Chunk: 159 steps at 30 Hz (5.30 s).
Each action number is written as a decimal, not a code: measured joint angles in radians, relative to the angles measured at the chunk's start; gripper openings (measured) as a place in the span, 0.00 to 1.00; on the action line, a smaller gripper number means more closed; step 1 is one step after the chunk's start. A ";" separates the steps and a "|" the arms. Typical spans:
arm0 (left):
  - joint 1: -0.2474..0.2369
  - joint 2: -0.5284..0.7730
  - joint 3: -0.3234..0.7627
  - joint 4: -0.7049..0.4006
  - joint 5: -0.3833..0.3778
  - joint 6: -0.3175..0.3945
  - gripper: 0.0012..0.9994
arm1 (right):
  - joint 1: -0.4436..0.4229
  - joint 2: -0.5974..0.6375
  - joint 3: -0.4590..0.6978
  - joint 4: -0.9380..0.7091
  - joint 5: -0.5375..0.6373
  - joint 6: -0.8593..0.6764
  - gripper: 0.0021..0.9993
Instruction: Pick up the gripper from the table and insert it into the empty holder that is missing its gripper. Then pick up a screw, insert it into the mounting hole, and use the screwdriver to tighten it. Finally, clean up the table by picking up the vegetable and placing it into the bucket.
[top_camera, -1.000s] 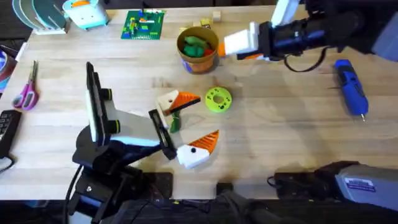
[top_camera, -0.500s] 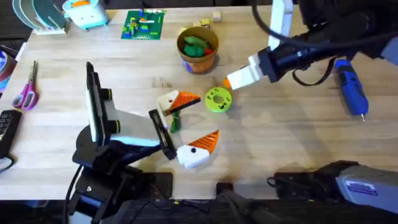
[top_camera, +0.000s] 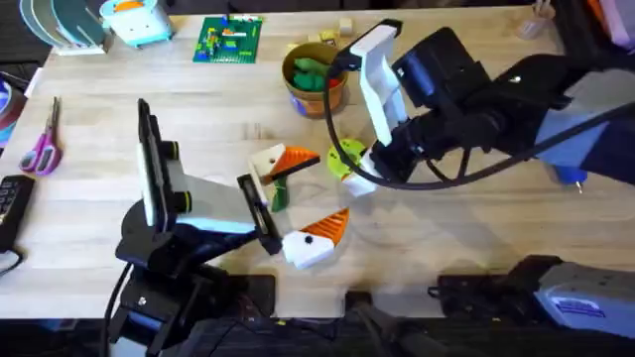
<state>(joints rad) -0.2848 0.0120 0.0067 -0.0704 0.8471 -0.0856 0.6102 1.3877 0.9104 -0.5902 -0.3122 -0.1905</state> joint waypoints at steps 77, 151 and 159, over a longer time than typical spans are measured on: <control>0.000 0.000 0.000 0.000 0.002 0.000 0.99 | -0.017 0.042 -0.002 0.014 0.274 0.087 0.01; 0.000 0.000 0.000 -0.003 0.040 0.044 0.99 | 0.433 0.463 1.024 -0.664 0.285 0.195 0.01; 0.000 0.000 0.000 -0.004 0.045 0.045 0.99 | 0.433 0.463 1.024 -0.667 0.282 0.200 0.13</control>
<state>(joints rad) -0.2848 0.0120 0.0067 -0.0742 0.8917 -0.0410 1.0435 1.8506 1.9347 -1.2574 -0.0304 0.0090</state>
